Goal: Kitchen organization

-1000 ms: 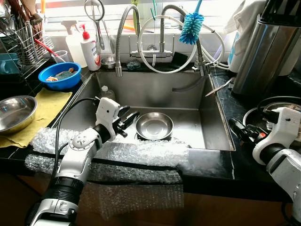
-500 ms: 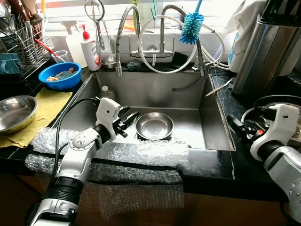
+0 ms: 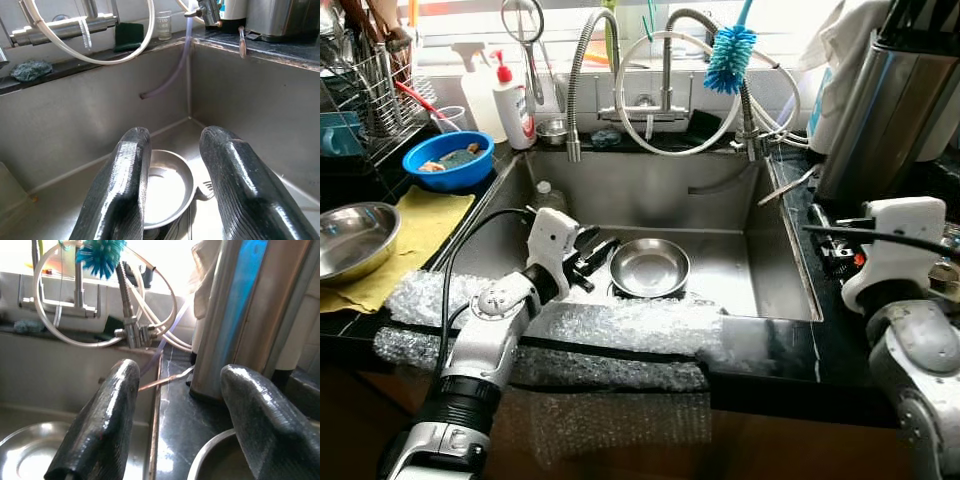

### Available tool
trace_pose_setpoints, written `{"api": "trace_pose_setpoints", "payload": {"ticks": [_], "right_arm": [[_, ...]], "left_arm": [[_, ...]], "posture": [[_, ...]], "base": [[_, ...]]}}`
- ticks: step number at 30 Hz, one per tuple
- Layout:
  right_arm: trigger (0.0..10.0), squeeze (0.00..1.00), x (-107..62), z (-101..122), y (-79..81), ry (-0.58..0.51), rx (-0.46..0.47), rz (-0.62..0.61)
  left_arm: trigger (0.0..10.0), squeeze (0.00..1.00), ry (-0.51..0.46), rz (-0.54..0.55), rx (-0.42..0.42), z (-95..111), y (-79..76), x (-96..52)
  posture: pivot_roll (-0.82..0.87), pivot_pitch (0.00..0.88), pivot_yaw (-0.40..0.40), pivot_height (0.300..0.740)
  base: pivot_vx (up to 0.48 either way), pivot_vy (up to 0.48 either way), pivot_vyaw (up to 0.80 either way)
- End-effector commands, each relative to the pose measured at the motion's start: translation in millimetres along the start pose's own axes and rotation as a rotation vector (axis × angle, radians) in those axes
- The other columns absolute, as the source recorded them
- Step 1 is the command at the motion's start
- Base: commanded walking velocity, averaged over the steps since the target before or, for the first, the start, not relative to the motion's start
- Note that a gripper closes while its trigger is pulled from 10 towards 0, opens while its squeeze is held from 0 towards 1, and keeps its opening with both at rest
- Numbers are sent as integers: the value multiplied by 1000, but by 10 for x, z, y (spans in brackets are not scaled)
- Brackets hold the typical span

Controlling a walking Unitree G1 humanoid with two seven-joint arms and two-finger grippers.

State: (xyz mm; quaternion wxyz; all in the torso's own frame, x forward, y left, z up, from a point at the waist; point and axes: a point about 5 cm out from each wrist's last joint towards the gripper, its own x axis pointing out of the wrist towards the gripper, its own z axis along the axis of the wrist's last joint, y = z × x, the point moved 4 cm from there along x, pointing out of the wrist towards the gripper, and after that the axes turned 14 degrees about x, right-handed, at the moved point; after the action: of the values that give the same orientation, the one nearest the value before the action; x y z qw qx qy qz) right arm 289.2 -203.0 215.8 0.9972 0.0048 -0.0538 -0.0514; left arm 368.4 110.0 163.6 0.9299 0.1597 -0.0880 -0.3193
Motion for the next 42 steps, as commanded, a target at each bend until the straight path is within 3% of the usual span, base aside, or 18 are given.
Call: {"api": "trace_pose_setpoints", "payload": {"ticks": [1,4,9,14,19,20,21,22,29,30,31,32,42], "right_arm": [[10000,0,-49,58,51,-59,-25,0],[10000,0,-159,113,-24,-150,-66,-66],[10000,0,-272,68,-70,-182,-139,-83],[10000,0,-400,125,-353,-222,-167,-207],[10000,0,-491,123,-444,-231,-192,-265],[10000,871,-537,112,-470,-231,-196,-282],[10000,871,-554,111,-484,-232,-191,-290],[10000,1000,-578,125,-515,-240,-193,-313],[10000,1000,-678,126,-504,-247,-196,-360],[10000,847,-703,104,-524,-240,-190,-386],[10000,847,-718,92,-538,-237,-184,-402],[10000,0,-745,87,-572,-239,-178,-429],[10000,0,-900,-13,-861,-195,-104,-642]], "left_arm": [[10000,0,7,-9,21,-11,-18,8],[10000,0,4,-8,17,-7,-27,20],[10000,0,1,-8,11,-4,-44,40],[10000,0,-1,-2,9,4,-30,41],[10000,0,-1,-1,8,2,-34,41],[10000,0,-2,-6,11,3,-49,44],[10000,0,-2,-10,14,3,-58,45],[10000,0,-2,-10,11,1,-61,45],[10000,0,-2,-11,7,0,-65,48],[10000,0,-3,-11,7,2,-65,49],[10000,0,-3,-10,7,2,-65,51],[10000,0,-3,-10,6,1,-66,51],[10000,0,-5,-10,3,1,-74,52]], "posture": [[-221,0,62,740],[-226,0,63,740],[-229,0,66,740],[-230,0,72,740],[-231,0,77,740],[-231,0,78,740],[-232,2,79,740],[-232,2,79,740],[-238,7,80,740],[-236,8,81,740],[-235,9,81,740],[-235,8,81,740],[-238,3,79,740]], "base": [[0,0,0],[0,0,0],[0,0,0],[0,0,0],[0,0,0],[0,0,0],[0,0,0],[0,0,0],[0,0,0],[0,0,0],[0,0,0],[0,0,0],[0,0,0]]}}
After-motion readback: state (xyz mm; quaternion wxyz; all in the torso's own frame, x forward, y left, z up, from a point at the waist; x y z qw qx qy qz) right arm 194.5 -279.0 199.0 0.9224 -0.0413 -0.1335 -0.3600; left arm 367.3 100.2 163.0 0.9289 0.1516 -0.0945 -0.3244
